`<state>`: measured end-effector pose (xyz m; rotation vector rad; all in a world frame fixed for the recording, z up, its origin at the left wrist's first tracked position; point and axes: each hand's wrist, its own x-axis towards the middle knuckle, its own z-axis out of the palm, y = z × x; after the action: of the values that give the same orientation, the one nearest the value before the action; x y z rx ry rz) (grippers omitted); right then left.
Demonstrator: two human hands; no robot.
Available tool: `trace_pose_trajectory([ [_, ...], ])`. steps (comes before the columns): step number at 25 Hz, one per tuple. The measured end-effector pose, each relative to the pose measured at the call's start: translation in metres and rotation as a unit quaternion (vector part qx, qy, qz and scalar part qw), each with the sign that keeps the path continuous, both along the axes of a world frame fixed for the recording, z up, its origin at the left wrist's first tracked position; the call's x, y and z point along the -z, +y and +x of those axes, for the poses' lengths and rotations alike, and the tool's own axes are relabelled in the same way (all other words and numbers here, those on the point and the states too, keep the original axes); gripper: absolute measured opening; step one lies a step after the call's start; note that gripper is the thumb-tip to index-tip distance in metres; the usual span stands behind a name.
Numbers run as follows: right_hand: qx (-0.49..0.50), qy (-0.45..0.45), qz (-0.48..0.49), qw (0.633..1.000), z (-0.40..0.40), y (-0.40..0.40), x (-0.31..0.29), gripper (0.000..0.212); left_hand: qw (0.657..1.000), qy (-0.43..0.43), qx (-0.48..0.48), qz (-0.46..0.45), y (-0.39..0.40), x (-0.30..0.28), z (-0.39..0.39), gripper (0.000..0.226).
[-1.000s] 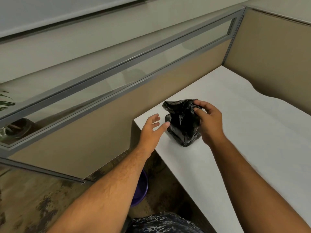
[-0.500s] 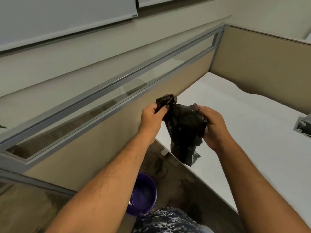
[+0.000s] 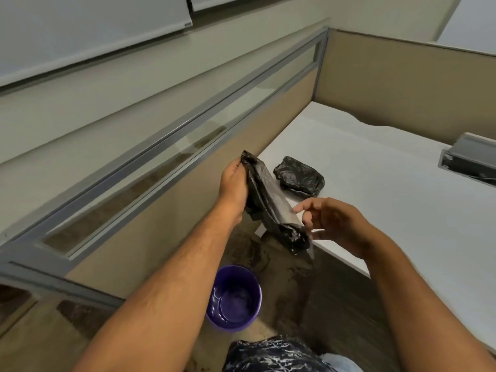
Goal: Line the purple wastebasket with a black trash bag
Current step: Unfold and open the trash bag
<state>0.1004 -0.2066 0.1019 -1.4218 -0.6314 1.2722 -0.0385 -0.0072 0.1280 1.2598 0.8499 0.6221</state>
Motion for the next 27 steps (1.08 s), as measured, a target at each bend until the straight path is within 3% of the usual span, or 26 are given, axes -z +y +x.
trace_pose_trajectory([
  [2,0.005,-0.034,-0.023,0.999,-0.014,0.003,-0.006,0.058,1.0,0.003,0.007,0.008,-0.009,0.004,-0.002,0.033],
  [6,-0.026,-0.205,-0.02,0.978,-0.049,0.01,-0.002,0.034,0.998,0.046,-0.034,0.01,-0.026,0.012,-0.011,0.033],
  [7,-0.031,-0.24,-0.017,0.97,-0.056,0.009,0.004,0.029,0.998,0.046,-0.033,-0.013,-0.031,0.011,-0.015,0.038],
  [10,-0.005,-0.231,-0.007,0.973,-0.074,0.002,0.029,0.021,0.998,0.042,0.019,-0.034,-0.046,0.004,-0.034,0.074],
  [14,0.151,-0.189,-0.044,0.969,-0.086,-0.02,0.052,0.008,0.974,0.153,0.08,0.148,-0.065,0.01,-0.075,0.04],
  [17,0.244,-0.131,-0.046,0.96,-0.093,-0.034,0.063,0.01,0.934,0.232,0.096,0.253,-0.077,0.033,-0.109,0.043],
  [21,0.27,-0.184,-0.053,0.944,-0.102,-0.046,0.073,0.028,0.881,0.32,0.014,0.347,-0.087,0.063,-0.149,0.035],
  [23,0.267,-0.183,-0.069,0.944,-0.105,-0.049,0.076,0.042,0.894,0.327,-0.027,0.305,-0.085,0.072,-0.16,0.033],
  [25,0.261,-0.213,-0.088,0.938,-0.109,-0.051,0.078,0.041,0.943,0.28,-0.075,0.161,-0.081,0.078,-0.163,0.03],
  [27,0.251,-0.275,-0.094,0.923,-0.112,-0.053,0.08,0.034,0.968,0.223,-0.109,0.022,-0.079,0.083,-0.158,0.019],
])
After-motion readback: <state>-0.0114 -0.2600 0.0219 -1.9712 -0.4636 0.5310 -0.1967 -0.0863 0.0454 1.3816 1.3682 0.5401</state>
